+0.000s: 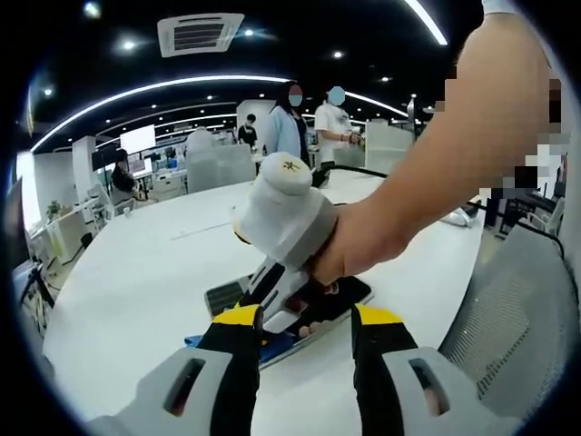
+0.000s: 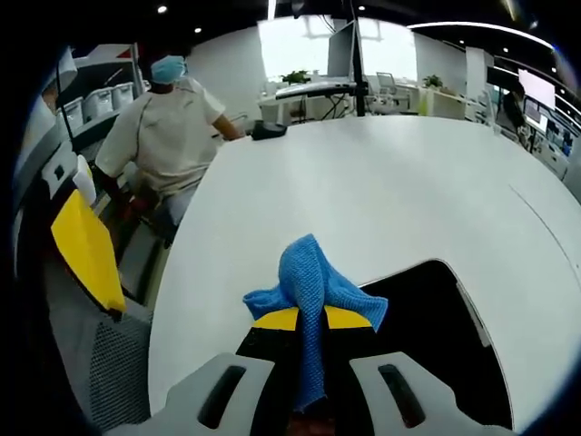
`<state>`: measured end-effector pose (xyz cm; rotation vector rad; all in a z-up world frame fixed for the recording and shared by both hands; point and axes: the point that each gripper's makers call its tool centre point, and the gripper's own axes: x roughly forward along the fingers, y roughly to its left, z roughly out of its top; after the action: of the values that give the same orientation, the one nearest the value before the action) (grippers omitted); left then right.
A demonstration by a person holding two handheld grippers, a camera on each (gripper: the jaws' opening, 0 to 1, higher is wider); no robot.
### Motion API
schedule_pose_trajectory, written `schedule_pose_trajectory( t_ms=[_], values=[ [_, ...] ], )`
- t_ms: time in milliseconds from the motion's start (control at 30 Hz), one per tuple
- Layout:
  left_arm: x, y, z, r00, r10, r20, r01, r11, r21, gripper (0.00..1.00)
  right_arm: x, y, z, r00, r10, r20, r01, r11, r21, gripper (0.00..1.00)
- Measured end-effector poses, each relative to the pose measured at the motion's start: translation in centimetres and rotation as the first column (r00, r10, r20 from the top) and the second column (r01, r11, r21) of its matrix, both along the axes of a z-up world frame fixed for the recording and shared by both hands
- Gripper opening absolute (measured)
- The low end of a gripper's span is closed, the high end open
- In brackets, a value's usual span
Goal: Wipe the mirror surface with the cleaning cloth until all visible marks leave the cleaned area.
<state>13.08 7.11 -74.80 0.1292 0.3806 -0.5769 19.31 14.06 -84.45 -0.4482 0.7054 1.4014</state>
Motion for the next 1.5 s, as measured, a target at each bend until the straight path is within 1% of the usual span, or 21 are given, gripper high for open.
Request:
schedule_pose_trajectory(
  t_ms=[333,800,1167,1500],
  values=[
    [0.0,0.0,0.1,1.0,-0.001,0.001,0.001,1.0,-0.004,0.39,-0.3,0.4,0.0,1.0,0.006,-0.005,-0.006,1.0,0.002,0.04],
    [0.0,0.0,0.2,1.0,0.0,0.001,0.0,1.0,-0.004,0.39,-1.5,0.4,0.0,0.999,0.034,-0.012,-0.034,0.999,0.003,0.04],
    [-0.1,0.0,0.2,1.0,-0.003,-0.001,0.003,1.0,-0.002,0.39,-1.8,0.0,0.0,0.999,0.044,-0.002,-0.044,0.999,0.003,0.03],
    [-0.1,0.0,0.3,1.0,-0.004,-0.006,0.004,1.0,-0.001,0.39,-1.8,-1.0,0.0,0.999,0.05,0.002,-0.05,0.999,-0.003,0.04]
  ],
)
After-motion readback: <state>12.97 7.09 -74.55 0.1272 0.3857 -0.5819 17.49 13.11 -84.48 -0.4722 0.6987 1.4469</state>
